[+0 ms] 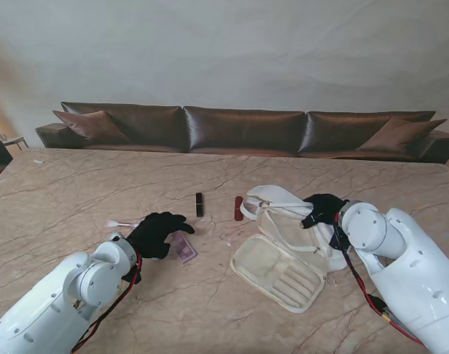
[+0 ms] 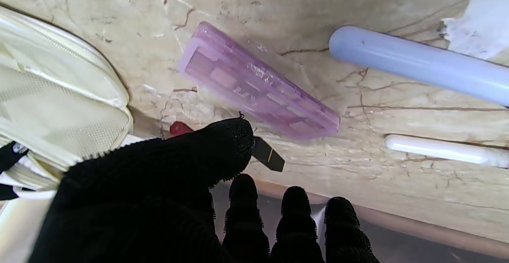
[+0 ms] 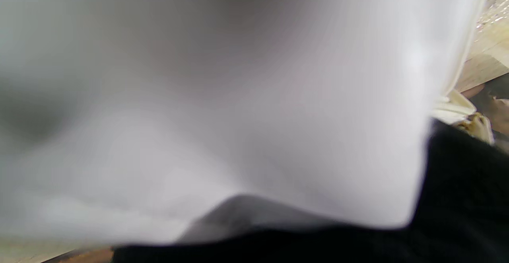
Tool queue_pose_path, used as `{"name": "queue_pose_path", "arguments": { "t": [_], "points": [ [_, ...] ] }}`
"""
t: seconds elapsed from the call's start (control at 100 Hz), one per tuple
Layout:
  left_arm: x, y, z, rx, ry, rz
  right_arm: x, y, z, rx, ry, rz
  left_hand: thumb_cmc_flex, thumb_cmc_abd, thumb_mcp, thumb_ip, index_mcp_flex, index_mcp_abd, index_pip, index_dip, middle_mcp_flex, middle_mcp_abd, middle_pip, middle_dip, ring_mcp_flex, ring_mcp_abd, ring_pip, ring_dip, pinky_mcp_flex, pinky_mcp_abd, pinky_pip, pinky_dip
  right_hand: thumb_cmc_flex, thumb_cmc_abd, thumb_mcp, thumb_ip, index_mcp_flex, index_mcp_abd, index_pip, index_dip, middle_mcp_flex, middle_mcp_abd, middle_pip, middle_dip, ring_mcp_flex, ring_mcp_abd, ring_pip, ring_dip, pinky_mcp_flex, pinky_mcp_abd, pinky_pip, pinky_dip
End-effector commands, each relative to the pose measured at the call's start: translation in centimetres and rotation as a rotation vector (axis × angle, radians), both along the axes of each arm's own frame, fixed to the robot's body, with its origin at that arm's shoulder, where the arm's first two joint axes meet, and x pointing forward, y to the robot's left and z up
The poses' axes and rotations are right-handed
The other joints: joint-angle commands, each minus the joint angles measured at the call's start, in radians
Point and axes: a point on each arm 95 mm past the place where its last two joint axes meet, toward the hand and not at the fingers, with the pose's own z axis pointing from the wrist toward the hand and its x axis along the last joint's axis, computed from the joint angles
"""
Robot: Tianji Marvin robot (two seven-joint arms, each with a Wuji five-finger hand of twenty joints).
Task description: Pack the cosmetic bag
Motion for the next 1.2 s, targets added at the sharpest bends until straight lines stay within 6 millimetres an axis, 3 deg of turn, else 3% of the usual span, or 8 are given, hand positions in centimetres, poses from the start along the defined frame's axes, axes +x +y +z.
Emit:
{"name": "queue_pose_path", "arguments": {
  "t": [0.0,0.18,0.44,0.69,0.84,1.1,1.19],
  "points": [
    [0.1,0.2,-0.9,0.009,0.008,0.013,-0.2,0.6,-0.3,0.016,0.005,0.012,0.033,0.009,0.000,-0.006,-0.043,-0.024,-0.003,-0.005,-0.045,0.007,-0.057,-0.004,-0.045,-0.003,-0.041,0.016,-0.014,-0.020,-0.051,0.049,0.092,0.064,0.109,0.008,0.070,-0.152,0.078,-0.002,0.052,-0.013,0.015,0.004,0.093,-0.008,0.052,-0.001,0.034,0.007,0.055,0.014],
    [0.9,0.3,-2.2,0.072,0.019,-0.005,-0.3,0.5,-0.5,0.019,0.009,0.019,-0.050,-0.015,0.012,-0.016,-0.094,-0.018,-0.050,-0.030,-0.073,0.014,-0.111,0.004,-0.058,-0.003,-0.067,0.025,-0.008,-0.019,-0.077,0.036,0.089,0.061,0.112,0.008,0.070,-0.151,0.076,-0.005,0.054,-0.013,0.014,0.002,0.093,-0.009,0.058,0.000,0.037,0.007,0.056,0.016],
    [1.9,0.3,-2.9,0.146,0.017,-0.043,-0.3,0.4,-0.6,0.022,0.015,0.022,-0.026,-0.005,0.004,-0.021,-0.105,-0.020,-0.056,-0.037,-0.093,0.020,-0.157,0.030,-0.061,-0.003,-0.081,0.039,-0.006,-0.018,-0.082,0.028,0.088,0.059,0.115,0.008,0.072,-0.152,0.076,-0.009,0.058,-0.014,0.015,0.001,0.094,-0.011,0.072,0.001,0.045,0.008,0.061,0.020],
    [2.4,0.0,-3.9,0.165,-0.002,-0.063,-0.4,0.3,-0.9,0.026,0.020,0.016,-0.062,-0.007,-0.003,-0.030,-0.101,-0.034,0.021,0.000,-0.088,0.020,-0.156,0.046,-0.056,-0.002,-0.072,0.049,-0.008,-0.015,-0.075,0.035,0.087,0.058,0.116,0.007,0.073,-0.153,0.077,-0.009,0.058,-0.013,0.017,0.002,0.094,-0.012,0.081,0.001,0.050,0.005,0.066,0.024],
    [2.6,0.0,-4.2,0.222,-0.011,-0.080,-0.5,0.2,-1.1,0.033,0.020,0.010,-0.161,-0.006,-0.009,-0.046,-0.063,-0.055,0.188,0.086,-0.091,0.018,-0.159,0.054,-0.057,-0.006,-0.069,0.054,-0.010,-0.019,-0.065,0.055,0.088,0.060,0.115,0.007,0.071,-0.150,0.074,-0.013,0.056,-0.013,0.016,0.002,0.093,-0.012,0.081,-0.002,0.050,0.005,0.065,0.025],
    [2.9,-0.1,-4.5,0.293,-0.082,-0.126,-0.5,0.2,-1.2,0.041,0.023,0.012,-0.313,-0.021,0.006,-0.052,-0.027,-0.104,0.553,0.396,-0.065,0.004,-0.102,0.078,-0.035,-0.007,-0.002,0.077,-0.011,-0.014,0.007,0.146,0.091,0.068,0.108,0.004,0.067,-0.149,0.073,-0.016,0.053,-0.010,0.010,-0.003,0.094,-0.016,0.085,-0.004,0.052,0.003,0.066,0.027],
    [3.0,-0.2,-4.8,0.295,-0.096,-0.138,-0.5,0.2,-1.2,0.044,0.025,0.010,-0.294,-0.055,-0.020,-0.122,-0.013,-0.123,0.639,0.459,-0.043,-0.007,-0.056,0.062,-0.018,0.000,0.053,0.079,-0.002,-0.006,0.058,0.132,0.092,0.069,0.107,0.004,0.067,-0.147,0.073,-0.018,0.053,-0.010,0.008,-0.006,0.096,-0.019,0.089,-0.004,0.056,0.002,0.067,0.027]
  ]
}}
